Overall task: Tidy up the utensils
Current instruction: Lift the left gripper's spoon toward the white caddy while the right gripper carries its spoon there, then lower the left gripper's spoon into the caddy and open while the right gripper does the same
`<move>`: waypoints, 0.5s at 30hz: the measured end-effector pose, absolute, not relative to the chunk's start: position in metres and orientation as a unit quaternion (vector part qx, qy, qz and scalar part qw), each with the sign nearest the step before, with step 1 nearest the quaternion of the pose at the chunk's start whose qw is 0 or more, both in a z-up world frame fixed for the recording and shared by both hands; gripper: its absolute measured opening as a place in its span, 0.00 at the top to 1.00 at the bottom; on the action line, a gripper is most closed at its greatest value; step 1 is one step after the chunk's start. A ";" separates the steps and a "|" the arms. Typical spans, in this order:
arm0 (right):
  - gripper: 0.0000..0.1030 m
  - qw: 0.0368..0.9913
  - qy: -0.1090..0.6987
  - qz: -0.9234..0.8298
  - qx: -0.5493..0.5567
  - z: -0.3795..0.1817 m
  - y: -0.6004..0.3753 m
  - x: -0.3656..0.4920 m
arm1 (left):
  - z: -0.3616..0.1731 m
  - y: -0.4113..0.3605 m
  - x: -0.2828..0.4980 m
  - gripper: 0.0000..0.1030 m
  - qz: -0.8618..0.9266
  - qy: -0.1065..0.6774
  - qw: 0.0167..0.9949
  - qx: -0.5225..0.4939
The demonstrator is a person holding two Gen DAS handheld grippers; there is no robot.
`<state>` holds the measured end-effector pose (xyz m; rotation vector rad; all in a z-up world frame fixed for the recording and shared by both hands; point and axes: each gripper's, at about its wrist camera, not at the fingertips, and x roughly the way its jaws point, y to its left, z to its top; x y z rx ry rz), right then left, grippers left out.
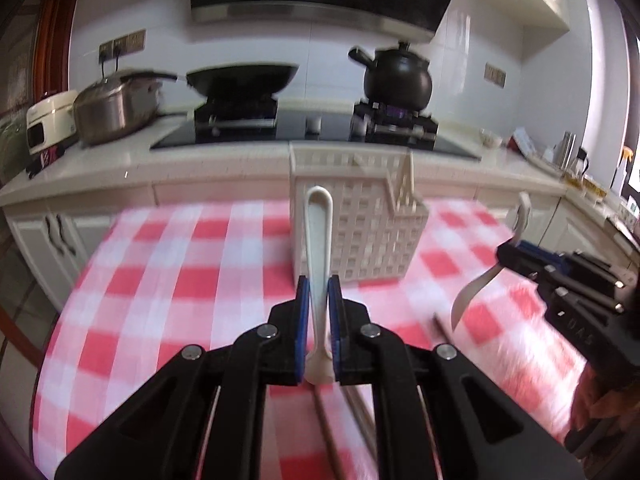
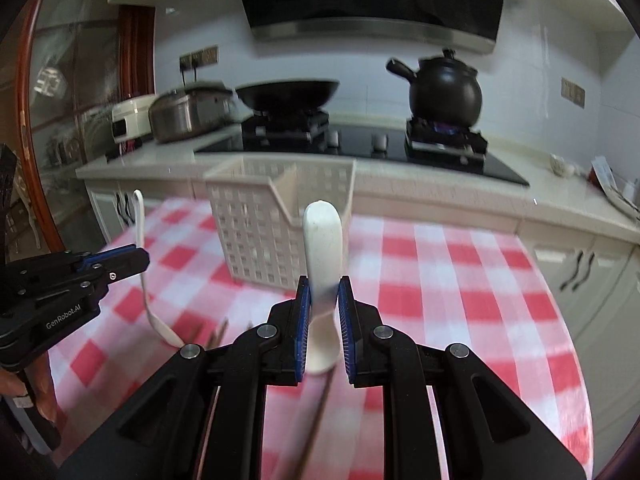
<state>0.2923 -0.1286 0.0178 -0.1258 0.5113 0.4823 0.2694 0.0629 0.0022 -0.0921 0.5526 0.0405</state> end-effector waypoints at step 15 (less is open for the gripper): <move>0.93 0.927 0.240 0.287 -0.012 0.059 -0.111 0.376 | 0.061 0.081 0.331 0.91 0.023 0.205 0.978 -0.044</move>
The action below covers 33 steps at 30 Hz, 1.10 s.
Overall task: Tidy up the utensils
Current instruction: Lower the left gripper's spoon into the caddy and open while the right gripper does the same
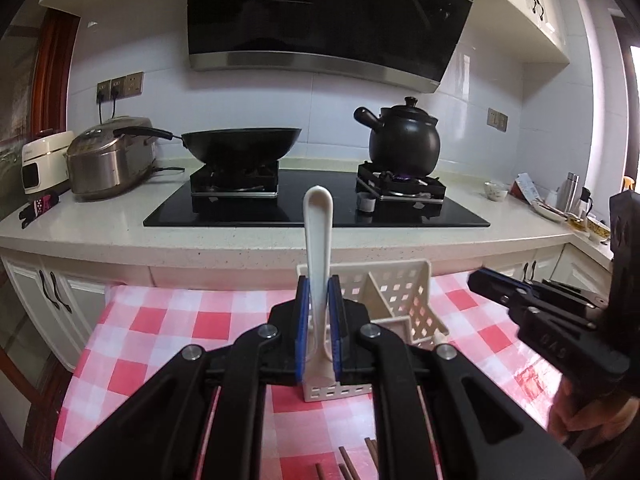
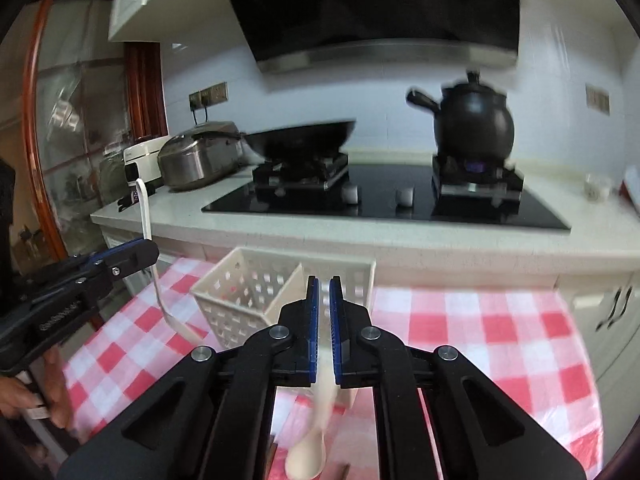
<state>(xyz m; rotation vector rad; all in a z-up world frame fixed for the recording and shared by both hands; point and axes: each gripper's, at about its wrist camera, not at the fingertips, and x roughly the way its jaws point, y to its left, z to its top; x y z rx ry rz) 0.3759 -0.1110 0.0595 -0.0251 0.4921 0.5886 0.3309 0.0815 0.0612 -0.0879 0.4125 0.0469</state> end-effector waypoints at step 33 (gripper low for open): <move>0.91 0.848 0.424 0.273 -0.163 -0.063 -0.053 0.380 | 0.025 0.093 0.284 0.91 0.025 0.210 0.976 -0.049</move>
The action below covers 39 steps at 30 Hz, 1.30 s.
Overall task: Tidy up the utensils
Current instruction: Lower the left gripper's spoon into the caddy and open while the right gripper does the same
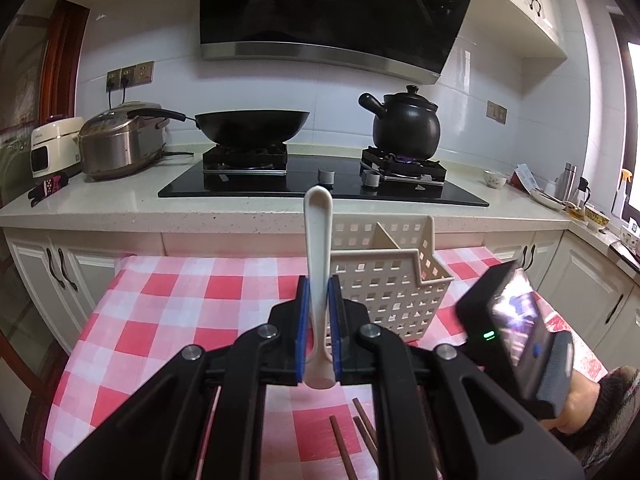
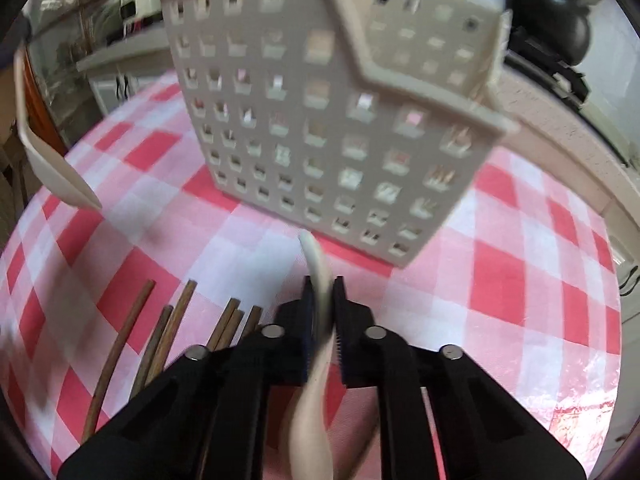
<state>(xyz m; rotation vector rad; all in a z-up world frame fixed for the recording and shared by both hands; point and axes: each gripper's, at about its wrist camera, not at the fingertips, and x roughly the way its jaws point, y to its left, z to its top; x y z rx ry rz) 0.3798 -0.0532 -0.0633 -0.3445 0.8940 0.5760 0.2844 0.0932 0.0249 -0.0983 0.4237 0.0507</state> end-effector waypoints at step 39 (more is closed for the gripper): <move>0.92 0.932 0.195 0.304 -0.022 0.106 -0.091 0.403 | 0.116 0.088 0.358 0.91 -0.009 0.103 0.993 -0.052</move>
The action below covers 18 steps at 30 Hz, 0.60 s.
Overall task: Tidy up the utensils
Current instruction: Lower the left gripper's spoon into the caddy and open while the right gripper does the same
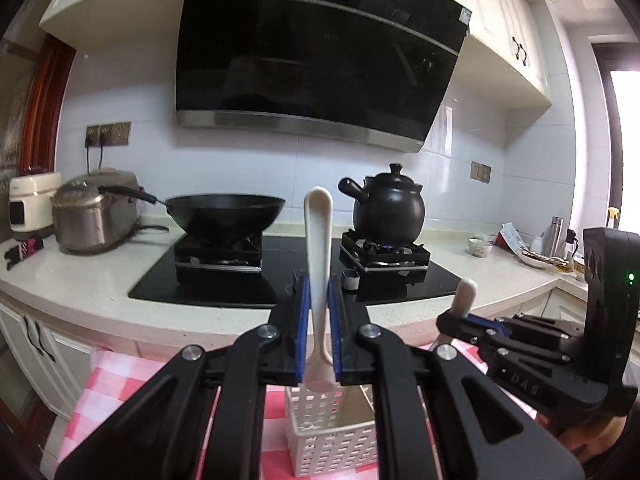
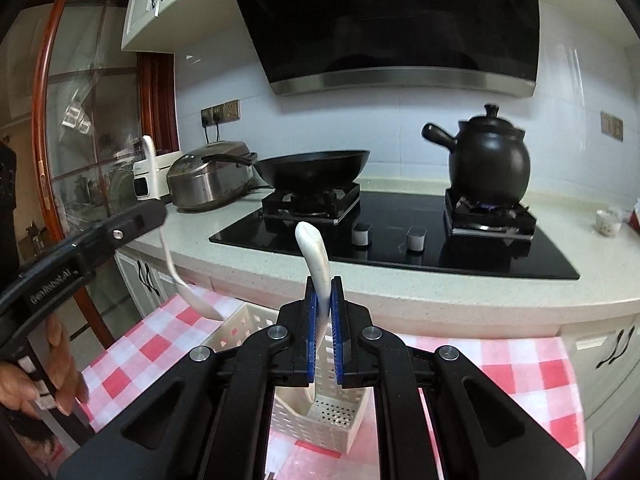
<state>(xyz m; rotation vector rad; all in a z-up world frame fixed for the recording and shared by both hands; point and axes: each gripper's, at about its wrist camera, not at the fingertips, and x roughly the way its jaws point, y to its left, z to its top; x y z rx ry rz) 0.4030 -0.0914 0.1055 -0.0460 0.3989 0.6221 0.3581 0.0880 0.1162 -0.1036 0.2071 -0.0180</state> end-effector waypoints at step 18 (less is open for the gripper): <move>0.89 0.915 0.272 0.298 0.002 0.036 -0.087 0.441 | 0.019 0.106 0.397 0.79 -0.022 0.193 0.977 -0.085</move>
